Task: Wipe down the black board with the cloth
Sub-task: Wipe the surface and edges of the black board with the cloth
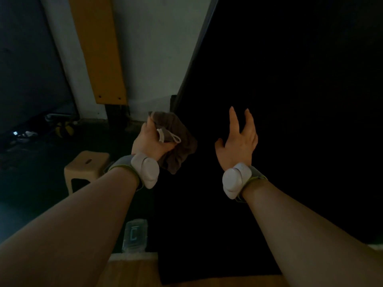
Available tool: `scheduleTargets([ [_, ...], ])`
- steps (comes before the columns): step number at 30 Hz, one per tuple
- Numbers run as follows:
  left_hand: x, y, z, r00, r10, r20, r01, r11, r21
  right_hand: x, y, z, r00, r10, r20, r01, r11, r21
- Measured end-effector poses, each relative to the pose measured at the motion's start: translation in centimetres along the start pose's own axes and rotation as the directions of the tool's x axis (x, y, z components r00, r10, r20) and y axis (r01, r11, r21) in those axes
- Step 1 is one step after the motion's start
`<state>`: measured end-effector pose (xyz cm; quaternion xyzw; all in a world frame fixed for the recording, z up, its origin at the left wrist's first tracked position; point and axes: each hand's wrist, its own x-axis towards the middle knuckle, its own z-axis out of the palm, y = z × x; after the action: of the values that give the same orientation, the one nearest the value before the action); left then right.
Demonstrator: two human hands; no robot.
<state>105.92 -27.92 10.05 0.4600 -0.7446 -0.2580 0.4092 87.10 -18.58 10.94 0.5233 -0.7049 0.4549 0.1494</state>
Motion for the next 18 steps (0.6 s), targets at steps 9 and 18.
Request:
scheduleTargets([
  [9,-1.8,-5.4,-0.2,0.957,-0.199,0.213,0.163,0.971,0.177,-1.1,0.3,-0.1,0.998,0.012,0.07,-0.011,1.0,-0.021],
  [18,-0.4,2.5,-1.9,0.994,0.074,-0.084,-0.092,0.965,-0.244,0.0,-0.7,-0.4,1.0,-0.005,0.013,0.005,1.0,0.01],
])
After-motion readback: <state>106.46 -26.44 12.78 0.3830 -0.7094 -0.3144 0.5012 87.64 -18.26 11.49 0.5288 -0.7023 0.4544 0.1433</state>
